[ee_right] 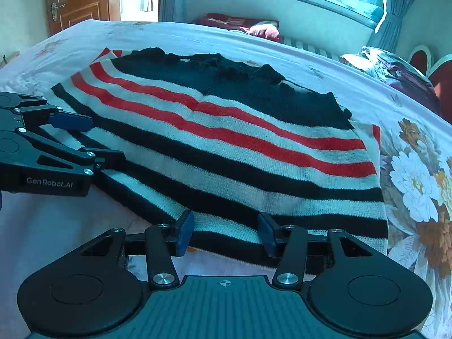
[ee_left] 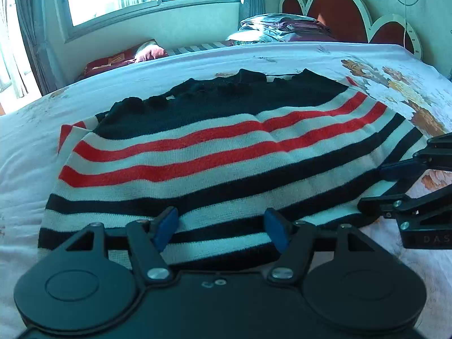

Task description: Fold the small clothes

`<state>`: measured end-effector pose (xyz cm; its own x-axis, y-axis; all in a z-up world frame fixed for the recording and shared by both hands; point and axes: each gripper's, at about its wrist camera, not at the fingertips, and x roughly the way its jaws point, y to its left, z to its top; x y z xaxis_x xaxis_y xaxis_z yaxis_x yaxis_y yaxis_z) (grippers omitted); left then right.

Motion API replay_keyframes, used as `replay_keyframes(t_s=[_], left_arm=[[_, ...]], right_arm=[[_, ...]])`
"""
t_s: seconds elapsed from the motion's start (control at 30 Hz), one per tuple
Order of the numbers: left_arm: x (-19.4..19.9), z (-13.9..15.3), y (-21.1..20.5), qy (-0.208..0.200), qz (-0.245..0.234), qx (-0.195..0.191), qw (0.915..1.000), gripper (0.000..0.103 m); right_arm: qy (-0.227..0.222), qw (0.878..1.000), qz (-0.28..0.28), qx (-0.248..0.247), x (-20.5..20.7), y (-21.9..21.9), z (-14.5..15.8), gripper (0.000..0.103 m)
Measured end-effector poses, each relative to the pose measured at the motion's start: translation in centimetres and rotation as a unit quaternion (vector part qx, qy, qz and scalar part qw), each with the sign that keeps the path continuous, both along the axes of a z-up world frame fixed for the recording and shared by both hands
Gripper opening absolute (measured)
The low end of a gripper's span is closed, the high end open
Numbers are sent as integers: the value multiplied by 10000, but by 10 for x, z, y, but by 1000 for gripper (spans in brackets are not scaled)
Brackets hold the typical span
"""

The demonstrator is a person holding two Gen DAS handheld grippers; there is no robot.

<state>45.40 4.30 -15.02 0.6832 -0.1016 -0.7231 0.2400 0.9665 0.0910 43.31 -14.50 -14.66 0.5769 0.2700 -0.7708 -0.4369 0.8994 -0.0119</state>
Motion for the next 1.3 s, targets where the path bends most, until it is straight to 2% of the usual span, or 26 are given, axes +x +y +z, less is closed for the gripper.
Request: replay_keyframes(t_s=[0.07,0.1,0.2,0.3,0.33,0.37,0.4,0.43,0.47,0.57,0.8,0.87,0.93,1.0,1.03,1.1,1.17,1.3], left_arm=[[-2,7,5,-58,73,30,10000,67],[-3,11,11,-130,156,33,9998,67],[-5,16,38,-177,502,24,9986,65],[-6,14,60,-117,732,-83,9972,65],[-7,14,65,-104,746,-139,9971,66],[-8,13,67,-91,764,-152,9969,67],[-8,11,69,-84,791,-155,9967,67],[-8,10,70,-70,798,-167,9966,67],[-9,10,71,-68,807,-140,9966,67],[-11,5,78,-49,804,-45,9967,69],[-15,10,84,-7,856,-22,9963,68],[-20,16,82,-30,874,2,9962,69],[-24,16,83,-23,899,-77,9959,75],[-22,9,86,105,1001,-152,9948,75],[-21,8,87,137,1054,-203,9941,75],[-20,7,84,156,1088,-129,9939,76],[-19,7,81,156,1104,-41,9938,76],[-22,4,80,102,1139,-43,9934,76]], right_arm=[[-43,9996,-150,227,1,-11,8,50],[-206,9986,-370,306,1,-20,16,51],[-545,9923,-1089,213,7,-55,30,51],[-238,9860,-1647,89,19,-90,22,51],[-88,9859,-1659,205,21,-97,18,51],[118,9844,-1663,563,22,-108,16,50],[288,9815,-1694,840,23,-115,14,46],[455,9796,-1663,1033,22,-121,11,15],[567,9799,-1646,978,20,-122,10,5],[446,9854,-1510,648,4,-119,3,5],[201,9884,-1502,56,-6,-104,5,6],[-416,9885,-1423,-299,-18,-95,23,6],[-681,9913,-1117,-173,-24,-86,36,6],[-586,9937,-955,11,-19,-79,37,6],[-447,9947,-919,-62,-14,-75,30,6],[113,9947,-952,-368,-4,-72,6,6],[-51,9951,-960,-219,-9,-78,-3,6],[25,9947,-1022,-81,-9,-84,-3,6]])
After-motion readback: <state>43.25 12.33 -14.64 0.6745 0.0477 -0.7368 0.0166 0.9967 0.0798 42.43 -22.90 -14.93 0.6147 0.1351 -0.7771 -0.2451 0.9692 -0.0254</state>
